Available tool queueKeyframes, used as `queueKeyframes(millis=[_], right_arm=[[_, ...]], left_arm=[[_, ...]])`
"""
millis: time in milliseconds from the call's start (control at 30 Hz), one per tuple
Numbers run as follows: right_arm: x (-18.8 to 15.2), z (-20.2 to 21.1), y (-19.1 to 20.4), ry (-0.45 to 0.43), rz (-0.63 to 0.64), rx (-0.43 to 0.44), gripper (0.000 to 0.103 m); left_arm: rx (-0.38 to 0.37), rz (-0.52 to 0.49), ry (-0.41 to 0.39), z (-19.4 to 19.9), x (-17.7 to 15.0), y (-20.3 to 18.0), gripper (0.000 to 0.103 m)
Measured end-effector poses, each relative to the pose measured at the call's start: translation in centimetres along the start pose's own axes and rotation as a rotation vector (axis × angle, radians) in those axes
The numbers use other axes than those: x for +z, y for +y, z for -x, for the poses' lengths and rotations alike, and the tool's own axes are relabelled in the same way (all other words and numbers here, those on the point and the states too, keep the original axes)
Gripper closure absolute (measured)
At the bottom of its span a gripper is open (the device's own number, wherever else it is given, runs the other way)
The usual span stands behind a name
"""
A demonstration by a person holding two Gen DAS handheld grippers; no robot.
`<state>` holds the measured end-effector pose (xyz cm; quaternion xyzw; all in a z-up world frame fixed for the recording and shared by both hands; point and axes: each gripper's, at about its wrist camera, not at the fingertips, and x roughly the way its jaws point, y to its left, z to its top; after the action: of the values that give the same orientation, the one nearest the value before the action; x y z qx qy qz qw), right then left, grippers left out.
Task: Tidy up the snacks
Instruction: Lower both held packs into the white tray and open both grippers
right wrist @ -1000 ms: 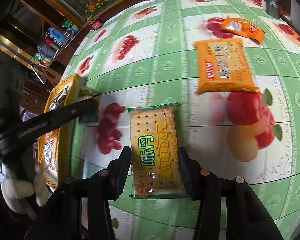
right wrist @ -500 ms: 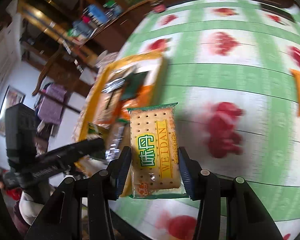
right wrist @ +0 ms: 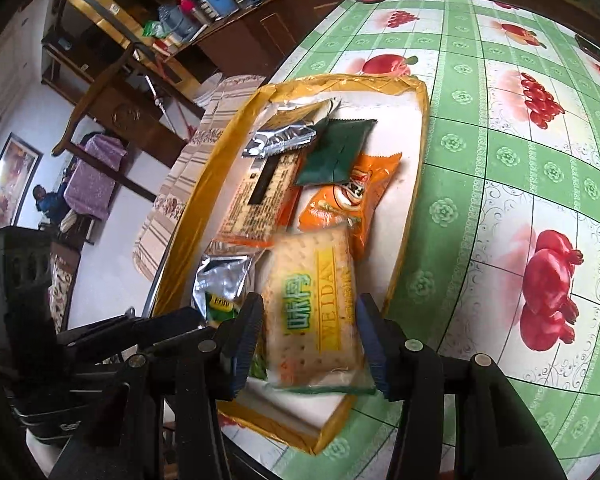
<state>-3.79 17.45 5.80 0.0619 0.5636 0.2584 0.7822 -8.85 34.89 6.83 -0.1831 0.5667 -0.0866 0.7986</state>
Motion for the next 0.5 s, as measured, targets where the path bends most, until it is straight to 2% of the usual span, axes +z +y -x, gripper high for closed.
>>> queueKeyframes(millis=[167,300,333,367,433,467,500], right_arm=[[0.1,1.3,0.3,-0.052,-0.012,-0.022,0.050],[-0.2,2.8,-0.8,-0.091,-0.054,-0.044,0.049],[-0.4,3.2,-1.1,-0.105,-0.061,-0.056,0.049],[-0.6,3.7,-1.3,-0.124,-0.065,-0.074,0.049],[-1.0,4.9,-1.6,-0.171,-0.055,-0.135,0.049],[-1.4,5.6,-1.8,-0.205,-0.043,-0.176,0.045],[-1.7,6.2,-2.0,-0.234,-0.036,-0.209,0.034]], left_arm=[[-0.018,-0.011,-0.043,1.5,0.7,0.0,0.058],[-0.044,-0.097,-0.149,3.8,1.3,-2.1,0.058],[-0.063,-0.124,-0.181,4.4,1.4,-2.8,0.055],[-0.104,-0.157,-0.215,5.0,1.5,-3.7,0.044],[-0.173,-0.187,-0.229,5.3,1.7,-4.8,0.035],[-0.204,-0.199,-0.216,5.2,1.8,-5.4,0.035],[-0.218,-0.213,-0.180,4.6,2.0,-6.2,0.035]])
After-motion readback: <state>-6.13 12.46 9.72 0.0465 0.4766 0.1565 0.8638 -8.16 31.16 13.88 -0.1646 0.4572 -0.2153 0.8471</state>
